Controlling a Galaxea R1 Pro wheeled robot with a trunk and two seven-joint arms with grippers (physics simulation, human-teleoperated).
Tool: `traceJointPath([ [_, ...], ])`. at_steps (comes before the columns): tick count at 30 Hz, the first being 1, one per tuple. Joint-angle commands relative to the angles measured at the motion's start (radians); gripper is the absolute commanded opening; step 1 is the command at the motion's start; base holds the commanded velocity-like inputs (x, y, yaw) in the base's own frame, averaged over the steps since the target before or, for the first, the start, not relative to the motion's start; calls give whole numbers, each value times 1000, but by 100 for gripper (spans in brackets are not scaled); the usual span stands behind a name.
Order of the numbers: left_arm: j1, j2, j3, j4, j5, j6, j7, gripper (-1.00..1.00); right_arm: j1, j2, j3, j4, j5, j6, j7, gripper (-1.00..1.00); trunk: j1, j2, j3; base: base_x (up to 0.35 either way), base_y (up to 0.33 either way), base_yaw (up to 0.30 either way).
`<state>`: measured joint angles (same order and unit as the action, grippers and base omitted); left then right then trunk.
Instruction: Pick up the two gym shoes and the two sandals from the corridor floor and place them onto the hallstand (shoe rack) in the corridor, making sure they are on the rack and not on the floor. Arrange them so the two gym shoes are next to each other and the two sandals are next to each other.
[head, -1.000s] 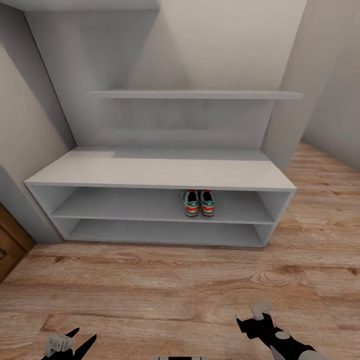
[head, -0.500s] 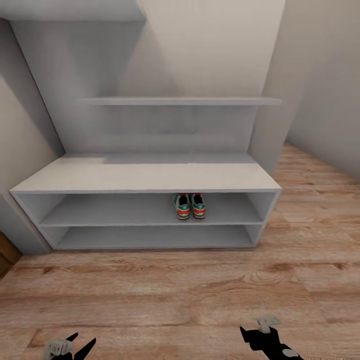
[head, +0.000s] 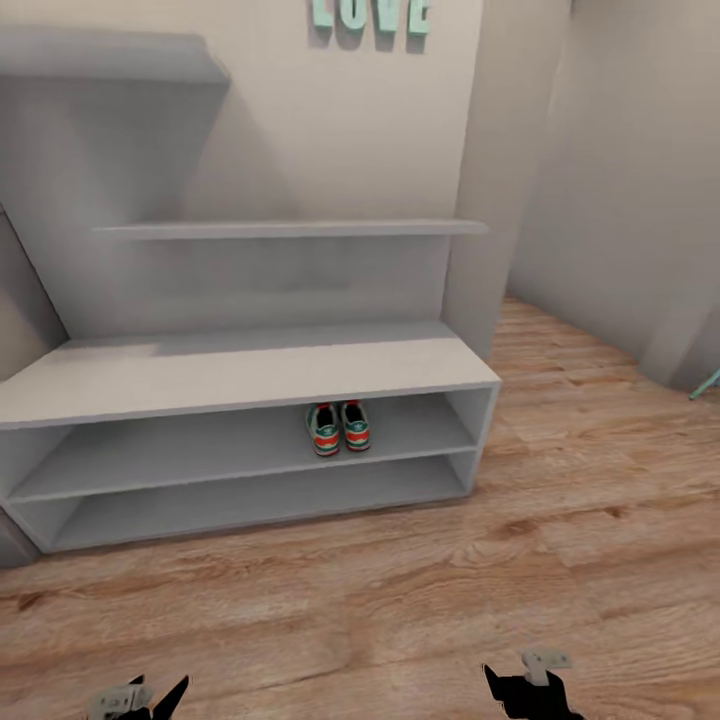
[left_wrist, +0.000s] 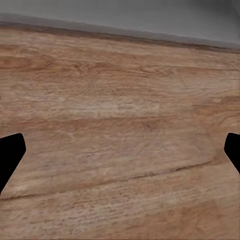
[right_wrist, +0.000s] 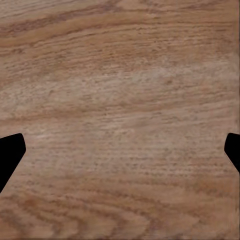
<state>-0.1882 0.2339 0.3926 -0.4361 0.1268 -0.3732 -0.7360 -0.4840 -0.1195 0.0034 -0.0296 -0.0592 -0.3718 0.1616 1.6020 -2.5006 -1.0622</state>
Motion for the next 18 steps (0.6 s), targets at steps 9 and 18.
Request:
traceJointPath([
  [9, -1, -55, -3, 39, -23, -39, 94, 100, 14, -1, -2, 0, -10, -20, 3, 100, -21, 36, 30, 0, 0, -298],
  [18, -1, -59, -6, 54, -31, -44, 103, 100, 16, -18, -8, 0, -95, -21, 3, 100, -56, 99, 59, 0, 0, -299],
])
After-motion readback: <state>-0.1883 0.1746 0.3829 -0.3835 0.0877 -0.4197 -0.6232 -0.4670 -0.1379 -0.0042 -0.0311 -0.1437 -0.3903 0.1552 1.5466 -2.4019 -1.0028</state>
